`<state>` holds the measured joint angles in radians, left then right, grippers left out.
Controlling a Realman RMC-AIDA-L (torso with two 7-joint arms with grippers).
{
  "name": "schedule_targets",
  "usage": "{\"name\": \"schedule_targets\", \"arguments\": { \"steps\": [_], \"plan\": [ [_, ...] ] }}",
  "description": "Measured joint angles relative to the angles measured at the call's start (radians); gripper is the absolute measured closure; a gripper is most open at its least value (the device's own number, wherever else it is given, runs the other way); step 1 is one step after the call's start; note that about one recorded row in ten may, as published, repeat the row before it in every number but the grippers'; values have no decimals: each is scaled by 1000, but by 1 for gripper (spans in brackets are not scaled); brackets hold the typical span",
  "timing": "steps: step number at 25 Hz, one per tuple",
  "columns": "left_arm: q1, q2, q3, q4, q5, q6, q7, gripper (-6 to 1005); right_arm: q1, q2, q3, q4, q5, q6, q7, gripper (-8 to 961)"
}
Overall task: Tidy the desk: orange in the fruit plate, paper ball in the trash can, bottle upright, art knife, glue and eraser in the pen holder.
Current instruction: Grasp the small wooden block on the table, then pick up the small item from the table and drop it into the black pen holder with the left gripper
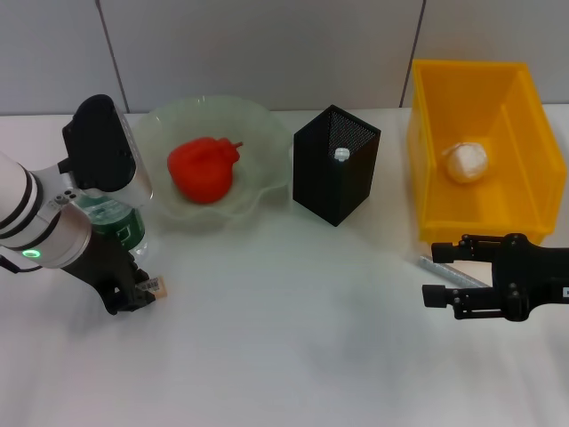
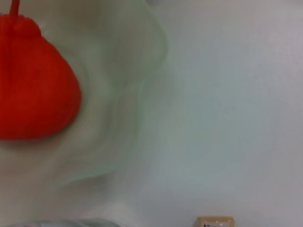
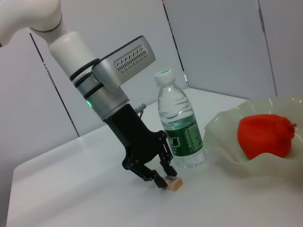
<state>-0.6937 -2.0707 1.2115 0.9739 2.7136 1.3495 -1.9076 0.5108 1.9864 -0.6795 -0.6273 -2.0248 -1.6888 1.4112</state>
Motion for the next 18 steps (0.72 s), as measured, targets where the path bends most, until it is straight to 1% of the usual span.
{"name": "schedule_targets", "arguments": {
  "steps": [1, 5, 7, 8, 9, 12, 17, 18],
  "plan": [
    [0, 0, 1, 1, 0, 0, 0, 730, 0, 0, 0, 0, 0, 0, 0, 169],
    [0, -1, 0, 15, -2, 5, -3, 730, 1, 0, 0, 0, 0, 3, 0, 169],
    [1, -1, -7, 31, -10, 27, -4, 730, 1, 0, 0, 0, 0, 3, 0, 169],
    [5, -1, -15, 55, -34, 58, -5, 730, 1, 0, 0, 0, 0, 3, 0, 169],
    [5, -1, -15, 55, -34, 58, -5, 730, 1, 0, 0, 0, 0, 3, 0, 169],
    [15, 2, -50, 92, -104, 119, 2, 730, 1, -1, 1, 0, 0, 3, 0, 170],
    [23, 6, -157, 118, -245, 228, 36, 730, 2, -3, 3, 3, 0, 3, 0, 170],
    [39, 6, -177, 119, -317, 252, 47, 730, 2, -3, 3, 4, 0, 3, 0, 170]
  ]
}}
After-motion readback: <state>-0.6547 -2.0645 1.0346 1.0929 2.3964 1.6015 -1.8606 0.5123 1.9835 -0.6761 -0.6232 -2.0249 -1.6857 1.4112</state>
